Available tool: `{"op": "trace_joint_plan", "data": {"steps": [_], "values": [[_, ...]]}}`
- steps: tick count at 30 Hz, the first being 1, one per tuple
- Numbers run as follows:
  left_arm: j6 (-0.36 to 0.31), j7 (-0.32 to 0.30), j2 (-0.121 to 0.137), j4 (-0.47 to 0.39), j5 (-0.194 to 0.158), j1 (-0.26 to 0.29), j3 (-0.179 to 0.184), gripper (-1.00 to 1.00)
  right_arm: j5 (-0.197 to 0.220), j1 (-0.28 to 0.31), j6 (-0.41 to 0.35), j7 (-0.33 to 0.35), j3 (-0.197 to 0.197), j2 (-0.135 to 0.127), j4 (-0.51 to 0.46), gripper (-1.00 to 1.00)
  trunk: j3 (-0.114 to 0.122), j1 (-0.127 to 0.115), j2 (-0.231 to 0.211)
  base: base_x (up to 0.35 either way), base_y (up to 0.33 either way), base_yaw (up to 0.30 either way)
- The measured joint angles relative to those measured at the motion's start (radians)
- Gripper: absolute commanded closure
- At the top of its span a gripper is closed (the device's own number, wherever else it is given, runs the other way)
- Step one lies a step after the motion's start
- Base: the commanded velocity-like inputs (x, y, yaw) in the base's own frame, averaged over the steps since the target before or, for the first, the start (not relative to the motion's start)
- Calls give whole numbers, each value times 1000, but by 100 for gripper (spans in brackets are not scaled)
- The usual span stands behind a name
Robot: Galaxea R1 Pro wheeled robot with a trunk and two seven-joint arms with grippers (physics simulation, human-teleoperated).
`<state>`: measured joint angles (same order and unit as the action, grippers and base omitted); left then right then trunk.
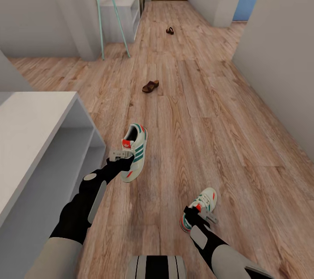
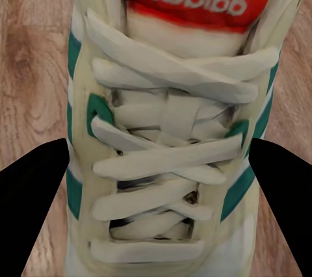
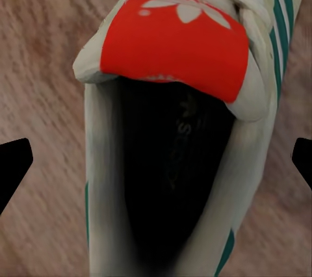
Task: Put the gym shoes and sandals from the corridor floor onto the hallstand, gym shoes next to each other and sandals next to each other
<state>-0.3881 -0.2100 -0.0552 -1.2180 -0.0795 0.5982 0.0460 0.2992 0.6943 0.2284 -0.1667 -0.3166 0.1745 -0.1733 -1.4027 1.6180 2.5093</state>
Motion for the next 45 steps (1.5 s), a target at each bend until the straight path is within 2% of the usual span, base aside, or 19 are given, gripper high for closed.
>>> {"op": "trace_joint_plan", "data": {"steps": [17,34,45], "values": [[0,0,0,0,0,0,0,100,0,-1,0,0,1,0,0,-100,-4,0,0,0,0,2],[0,0,1,-3,-1,0,0,100,0,-1,0,1,0,0,1,-100,-25,0,0,0,0,43],[0,0,0,-4,-1,0,0,100,0,-1,0,0,-1,0,0,-100,-28,0,0,0,0,13]]}}
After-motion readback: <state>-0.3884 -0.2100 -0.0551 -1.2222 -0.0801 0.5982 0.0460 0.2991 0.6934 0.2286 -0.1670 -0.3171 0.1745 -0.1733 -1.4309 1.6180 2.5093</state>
